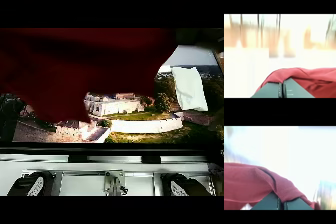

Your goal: Fold the shirts.

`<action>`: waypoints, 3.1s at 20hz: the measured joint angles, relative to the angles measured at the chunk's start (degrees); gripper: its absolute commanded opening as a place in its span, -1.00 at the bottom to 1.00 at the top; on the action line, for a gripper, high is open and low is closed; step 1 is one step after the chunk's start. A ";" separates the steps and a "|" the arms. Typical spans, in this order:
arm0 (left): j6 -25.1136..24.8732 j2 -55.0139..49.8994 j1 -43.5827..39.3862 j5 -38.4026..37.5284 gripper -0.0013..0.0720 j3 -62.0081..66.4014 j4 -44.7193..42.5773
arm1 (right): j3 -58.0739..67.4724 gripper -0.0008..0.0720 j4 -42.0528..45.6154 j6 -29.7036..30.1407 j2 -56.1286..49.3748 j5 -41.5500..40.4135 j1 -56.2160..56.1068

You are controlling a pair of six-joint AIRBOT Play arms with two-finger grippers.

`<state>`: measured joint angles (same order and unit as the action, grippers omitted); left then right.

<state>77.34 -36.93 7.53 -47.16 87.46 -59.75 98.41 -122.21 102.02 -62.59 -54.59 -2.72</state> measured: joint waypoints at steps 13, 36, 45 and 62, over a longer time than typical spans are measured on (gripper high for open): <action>7.80 2.95 0.07 -16.44 -0.87 13.86 -13.33 | 7.26 -0.75 14.08 -11.34 14.03 -18.67 0.07; 6.08 -47.34 -1.68 -11.47 0.96 -10.62 4.92 | -18.69 0.90 13.38 -24.30 -26.67 9.84 1.42; 6.80 -34.58 8.55 -36.85 0.65 -25.22 -3.10 | -16.83 0.89 17.22 -9.53 -18.47 -25.05 19.28; 2.36 -30.08 3.32 -18.67 -0.87 -54.14 2.75 | -19.78 0.89 15.02 -5.84 -17.84 -32.35 22.38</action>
<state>79.70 -67.00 10.85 -65.82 33.32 -56.99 78.63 -107.20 96.18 -80.42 -86.94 19.66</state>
